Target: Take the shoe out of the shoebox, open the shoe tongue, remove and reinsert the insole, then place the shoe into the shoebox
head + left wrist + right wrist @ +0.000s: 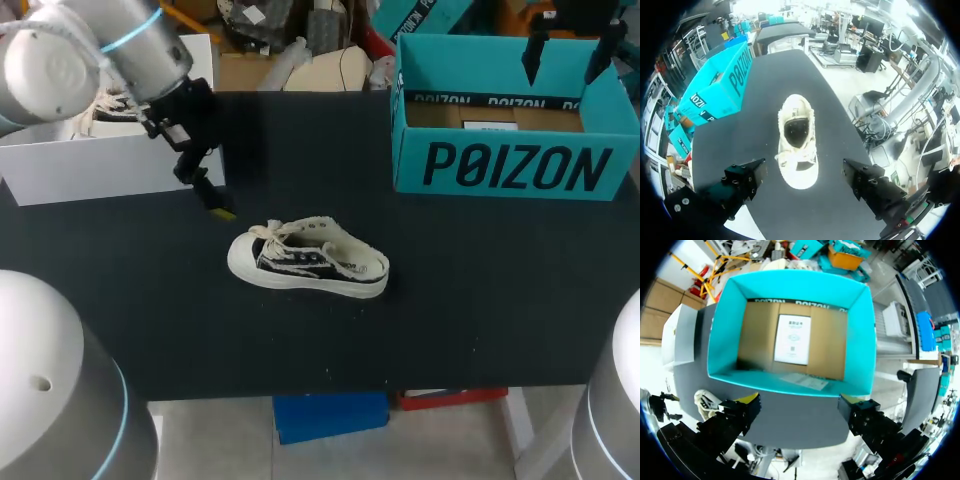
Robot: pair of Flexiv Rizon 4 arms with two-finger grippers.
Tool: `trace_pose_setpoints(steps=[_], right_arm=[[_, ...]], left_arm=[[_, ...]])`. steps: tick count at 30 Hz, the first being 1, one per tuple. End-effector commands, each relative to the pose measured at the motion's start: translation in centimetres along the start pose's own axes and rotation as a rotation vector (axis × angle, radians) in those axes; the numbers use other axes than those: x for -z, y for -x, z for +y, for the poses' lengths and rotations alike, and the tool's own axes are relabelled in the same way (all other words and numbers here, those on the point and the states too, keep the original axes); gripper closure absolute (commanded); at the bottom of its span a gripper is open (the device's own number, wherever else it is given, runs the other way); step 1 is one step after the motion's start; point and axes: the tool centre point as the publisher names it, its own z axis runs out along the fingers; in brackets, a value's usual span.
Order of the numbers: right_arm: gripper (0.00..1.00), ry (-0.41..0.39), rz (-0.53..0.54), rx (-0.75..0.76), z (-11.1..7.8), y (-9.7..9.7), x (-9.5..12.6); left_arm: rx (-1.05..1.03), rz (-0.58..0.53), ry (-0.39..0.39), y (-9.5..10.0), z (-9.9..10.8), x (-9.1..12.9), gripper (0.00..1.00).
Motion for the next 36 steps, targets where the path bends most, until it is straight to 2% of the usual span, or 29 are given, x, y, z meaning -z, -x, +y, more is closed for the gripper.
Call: trace_pose_setpoints(steps=[1, 3, 31, 33, 34, 36], right_arm=[[0.0, -0.002, -0.001, 0.0, 0.1, 0.0, 0.0], [0.0, -0.002, -0.001, 0.0, 0.1, 0.0, 0.0], [0.0, -0.002, -0.001, 0.0, 0.1, 0.0, 0.0], [0.0, 0.032, -0.015, 0.123, -1.1, -3.3, 1.4], [0.0, 0.042, 0.018, 0.225, -2.0, -5.7, 1.8], [0.0, 0.004, -0.021, 0.436, -4.6, -10.7, 2.0]], left_arm=[[-0.009, -0.19, -0.175, -3.5, 2.0, 1.0, 0.0], [-0.035, -0.176, -0.226, -3.9, 2.3, 1.3, 0.0], [-0.045, -0.175, -0.22, -4.0, 2.4, 1.5, 0.0], [-0.045, -0.175, -0.22, -4.0, 2.4, 1.5, 0.0], [-0.045, -0.175, -0.22, -4.0, 2.4, 1.5, 0.0], [-0.045, -0.175, -0.22, -4.0, 2.4, 1.5, 0.0]])
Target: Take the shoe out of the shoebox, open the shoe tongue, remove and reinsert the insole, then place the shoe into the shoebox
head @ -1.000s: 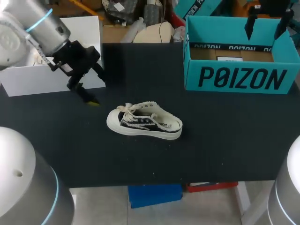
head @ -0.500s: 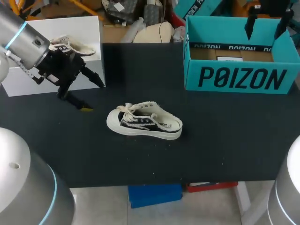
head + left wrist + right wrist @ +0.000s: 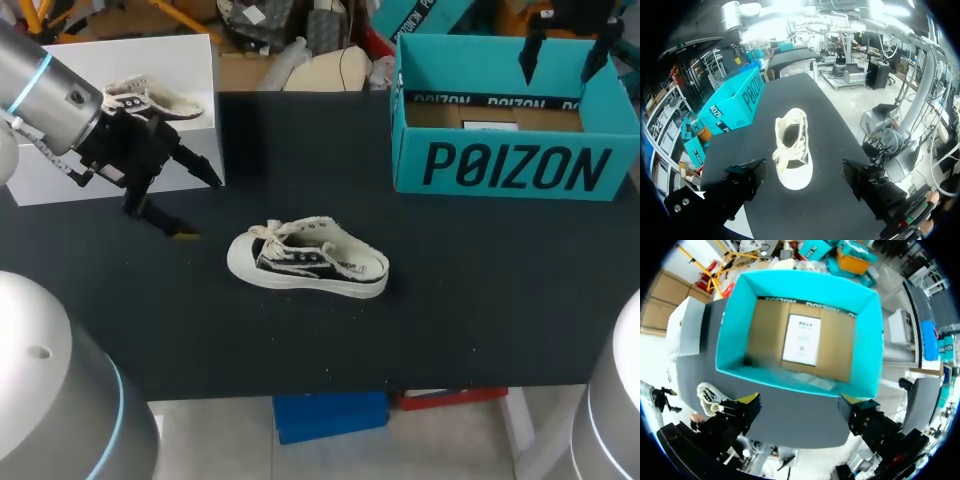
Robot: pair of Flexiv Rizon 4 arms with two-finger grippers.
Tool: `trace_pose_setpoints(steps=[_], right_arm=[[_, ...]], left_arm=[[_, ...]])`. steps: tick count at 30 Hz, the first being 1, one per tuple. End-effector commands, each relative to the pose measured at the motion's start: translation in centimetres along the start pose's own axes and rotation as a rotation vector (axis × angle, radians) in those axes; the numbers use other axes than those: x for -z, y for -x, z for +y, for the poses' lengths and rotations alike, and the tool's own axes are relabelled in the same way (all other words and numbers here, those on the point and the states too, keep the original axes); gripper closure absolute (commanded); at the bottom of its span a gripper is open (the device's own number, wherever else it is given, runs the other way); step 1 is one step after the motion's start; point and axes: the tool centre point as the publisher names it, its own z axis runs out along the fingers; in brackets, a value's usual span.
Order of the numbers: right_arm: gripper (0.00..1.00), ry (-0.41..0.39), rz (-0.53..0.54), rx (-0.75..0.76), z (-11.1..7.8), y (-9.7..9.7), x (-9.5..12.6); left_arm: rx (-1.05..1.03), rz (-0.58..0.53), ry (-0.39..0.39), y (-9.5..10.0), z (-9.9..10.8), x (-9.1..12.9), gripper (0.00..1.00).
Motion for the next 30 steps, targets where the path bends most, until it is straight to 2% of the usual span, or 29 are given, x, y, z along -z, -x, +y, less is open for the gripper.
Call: trace_pose_setpoints(steps=[1, 3, 5, 8, 24, 27, 28, 30], right_arm=[[0.0, 0.005, -0.02, 0.444, -4.6, -10.9, 0.9], [0.0, 0.002, 0.01, 0.617, -7.6, -15.6, 0.4], [0.0, 0.001, 0.058, 0.763, -11.3, -19.8, -0.7], [0.0, 0.025, 0.104, 0.868, -15.9, -24.5, -3.0], [0.0, 0.025, 0.104, 0.868, -15.9, -24.5, -3.0], [0.0, 0.084, 0.087, 1.037, -16.1, -28.7, -4.2], [0.0, 0.094, 0.094, 1.065, -16.2, -29.6, -4.7], [0.0, 0.126, 0.079, 1.119, -16.3, -30.1, -5.6]], left_arm=[[-0.002, -0.005, 0.001, -0.2, 0.1, 0.0, 0.0], [-0.002, -0.005, 0.001, -0.2, 0.1, 0.0, 0.0], [-0.002, -0.005, 0.001, -0.2, 0.1, 0.0, 0.0], [-0.002, -0.005, 0.001, -0.2, 0.1, 0.0, 0.0], [-0.002, -0.005, 0.001, -0.2, 0.1, 0.0, 0.0], [-0.002, -0.005, 0.001, -0.2, 0.1, 0.0, 0.0], [-0.002, -0.005, 0.001, -0.2, 0.1, 0.0, 0.0], [-0.002, -0.005, 0.001, -0.2, 0.1, 0.0, 0.0]])
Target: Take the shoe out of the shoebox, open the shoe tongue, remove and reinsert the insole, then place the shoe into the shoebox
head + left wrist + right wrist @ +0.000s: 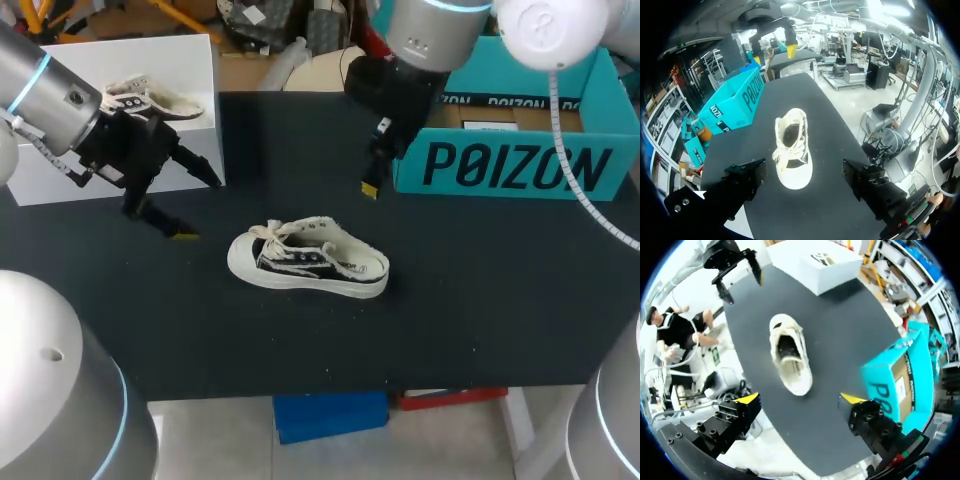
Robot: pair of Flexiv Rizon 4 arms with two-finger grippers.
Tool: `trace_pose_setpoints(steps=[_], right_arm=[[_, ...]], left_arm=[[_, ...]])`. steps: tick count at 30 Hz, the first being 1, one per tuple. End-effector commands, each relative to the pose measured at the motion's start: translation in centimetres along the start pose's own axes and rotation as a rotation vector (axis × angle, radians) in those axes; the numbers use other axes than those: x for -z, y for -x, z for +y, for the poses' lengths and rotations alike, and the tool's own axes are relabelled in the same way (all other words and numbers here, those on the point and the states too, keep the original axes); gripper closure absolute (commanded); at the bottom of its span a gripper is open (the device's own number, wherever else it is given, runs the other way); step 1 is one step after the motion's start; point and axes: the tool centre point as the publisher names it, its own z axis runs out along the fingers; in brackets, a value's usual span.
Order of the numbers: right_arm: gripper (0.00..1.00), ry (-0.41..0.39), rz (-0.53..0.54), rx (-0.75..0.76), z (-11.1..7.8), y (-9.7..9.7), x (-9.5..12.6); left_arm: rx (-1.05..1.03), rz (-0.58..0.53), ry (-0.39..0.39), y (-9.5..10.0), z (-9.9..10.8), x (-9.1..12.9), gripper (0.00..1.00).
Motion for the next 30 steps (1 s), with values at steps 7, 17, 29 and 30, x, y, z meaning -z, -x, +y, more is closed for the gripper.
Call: trace_pose_setpoints(steps=[7, 17, 29, 30], right_arm=[[0.0, 0.032, -0.117, 0.132, 1.1, -1.0, -3.2], [0.0, 0.032, -0.117, 0.132, 1.1, -1.0, -3.2], [0.0, 0.399, -0.04, 0.374, -0.4, -0.5, -5.4], [0.0, 0.43, -0.038, 0.393, -0.5, -0.5, -5.5]], left_arm=[[-0.002, -0.004, 0.0, 0.0, 0.0, -0.1, 0.0], [-0.002, -0.004, 0.0, 0.0, 0.0, -0.1, 0.0], [-0.002, -0.004, 0.0, 0.0, 0.0, -0.1, 0.0], [-0.002, -0.004, 0.0, 0.0, 0.0, -0.1, 0.0]])
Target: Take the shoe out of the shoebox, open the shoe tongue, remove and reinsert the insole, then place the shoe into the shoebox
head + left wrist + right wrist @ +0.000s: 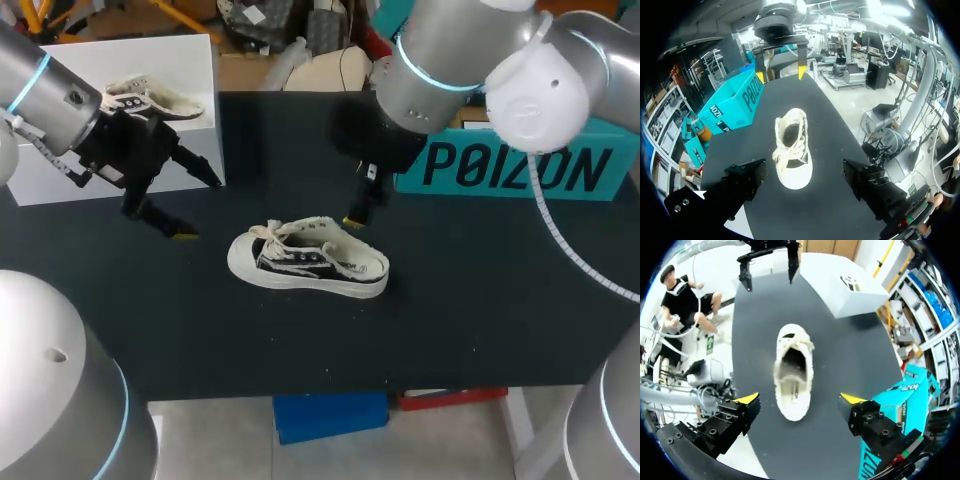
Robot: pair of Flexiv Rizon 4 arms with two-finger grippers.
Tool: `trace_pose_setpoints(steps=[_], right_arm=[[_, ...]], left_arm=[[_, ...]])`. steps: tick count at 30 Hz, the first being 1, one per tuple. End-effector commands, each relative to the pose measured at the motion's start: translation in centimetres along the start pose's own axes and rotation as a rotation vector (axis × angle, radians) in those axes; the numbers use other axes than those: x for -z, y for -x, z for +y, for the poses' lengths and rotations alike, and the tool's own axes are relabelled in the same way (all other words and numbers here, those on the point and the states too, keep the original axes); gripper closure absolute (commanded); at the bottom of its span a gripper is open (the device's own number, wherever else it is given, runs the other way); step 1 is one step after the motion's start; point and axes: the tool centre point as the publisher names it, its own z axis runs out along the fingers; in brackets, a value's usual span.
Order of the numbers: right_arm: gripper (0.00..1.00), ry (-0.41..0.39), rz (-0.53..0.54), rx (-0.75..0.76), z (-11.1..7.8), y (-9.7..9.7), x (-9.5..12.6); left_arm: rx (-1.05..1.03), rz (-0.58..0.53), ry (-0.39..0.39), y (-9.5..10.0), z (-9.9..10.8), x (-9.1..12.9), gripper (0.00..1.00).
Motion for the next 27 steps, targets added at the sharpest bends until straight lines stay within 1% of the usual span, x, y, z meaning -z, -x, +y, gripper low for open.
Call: trace_pose_setpoints(steps=[1, 2, 3, 16, 19, 22, 27], right_arm=[[0.0, 0.291, 0.009, 0.125, -2.7, -0.3, -0.2], [0.0, 0.333, 0.008, 0.137, -3.1, -0.3, -0.3], [0.0, 0.348, 0.006, 0.104, -3.6, -0.2, -0.4], [0.0, 0.348, 0.006, 0.104, -3.6, -0.2, -0.4], [0.0, 0.37, 0.02, 0.092, -4.2, 0.0, -1.0], [0.0, 0.413, 0.018, 0.077, -4.6, 0.2, -1.3], [0.0, 0.454, 0.005, 0.06, -5.1, 0.4, -2.2]], left_arm=[[-0.002, -0.003, 0.0, 0.0, 0.1, -0.1, 0.0], [-0.002, -0.003, 0.0, 0.0, 0.1, -0.1, 0.0], [-0.002, -0.003, 0.0, 0.0, 0.1, -0.1, 0.0], [-0.002, -0.003, 0.0, 0.0, 0.1, -0.1, 0.0], [-0.002, -0.003, 0.0, 0.0, 0.1, -0.1, 0.0], [-0.002, -0.003, 0.0, 0.0, 0.1, -0.1, 0.0], [-0.002, -0.003, 0.0, 0.0, 0.1, -0.1, 0.0]])
